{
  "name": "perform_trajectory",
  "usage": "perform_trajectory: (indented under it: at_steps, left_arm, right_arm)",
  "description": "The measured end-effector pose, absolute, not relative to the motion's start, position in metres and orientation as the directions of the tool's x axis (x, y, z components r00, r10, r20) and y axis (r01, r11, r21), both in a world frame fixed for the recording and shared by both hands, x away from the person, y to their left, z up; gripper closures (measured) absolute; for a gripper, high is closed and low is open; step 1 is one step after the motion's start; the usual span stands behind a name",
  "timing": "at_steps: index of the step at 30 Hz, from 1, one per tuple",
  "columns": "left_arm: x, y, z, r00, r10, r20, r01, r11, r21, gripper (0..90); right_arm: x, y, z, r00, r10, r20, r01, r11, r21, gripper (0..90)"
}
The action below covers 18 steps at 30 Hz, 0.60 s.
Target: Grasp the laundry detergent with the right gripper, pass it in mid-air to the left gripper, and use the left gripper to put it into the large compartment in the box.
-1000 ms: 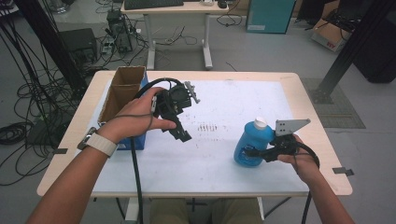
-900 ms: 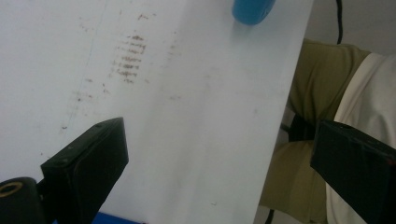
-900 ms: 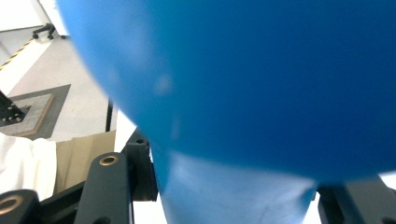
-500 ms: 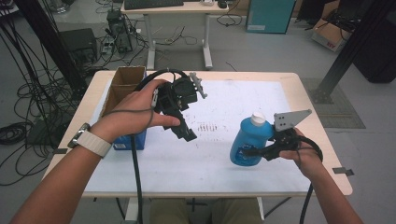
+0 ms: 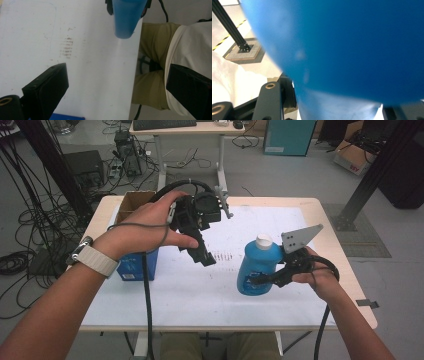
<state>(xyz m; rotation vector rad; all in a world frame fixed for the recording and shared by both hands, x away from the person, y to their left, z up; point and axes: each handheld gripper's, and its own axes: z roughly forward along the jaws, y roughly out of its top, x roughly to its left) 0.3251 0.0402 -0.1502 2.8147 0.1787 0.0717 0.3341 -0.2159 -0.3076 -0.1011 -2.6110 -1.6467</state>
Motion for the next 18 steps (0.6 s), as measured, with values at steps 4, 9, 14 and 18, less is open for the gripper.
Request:
perform_trajectory:
  at_steps: [4, 9, 14, 18]
  left_arm:
    - [0.326, 0.037, -0.150, 0.993, 0.113, 0.023, 0.100, -0.946, 0.307, 4.6]
    - [0.327, 0.036, -0.152, 0.993, 0.118, 0.015, 0.107, -0.944, 0.313, 4.7]
    - [0.328, 0.036, -0.153, 0.993, 0.117, 0.020, 0.105, -0.945, 0.311, 4.7]
    - [0.329, 0.034, -0.154, 0.993, 0.113, 0.022, 0.101, -0.946, 0.309, 4.7]
  right_arm:
    - [0.337, -0.205, -0.305, -0.997, 0.006, 0.077, 0.071, 0.440, 0.895, 42.5]
    - [0.340, -0.192, -0.305, -0.997, -0.010, 0.073, 0.061, 0.450, 0.891, 42.4]
    - [0.343, -0.181, -0.306, -0.997, -0.021, 0.079, 0.060, 0.464, 0.884, 42.5]
    - [0.345, -0.173, -0.306, -0.997, -0.028, 0.071, 0.049, 0.472, 0.880, 42.5]
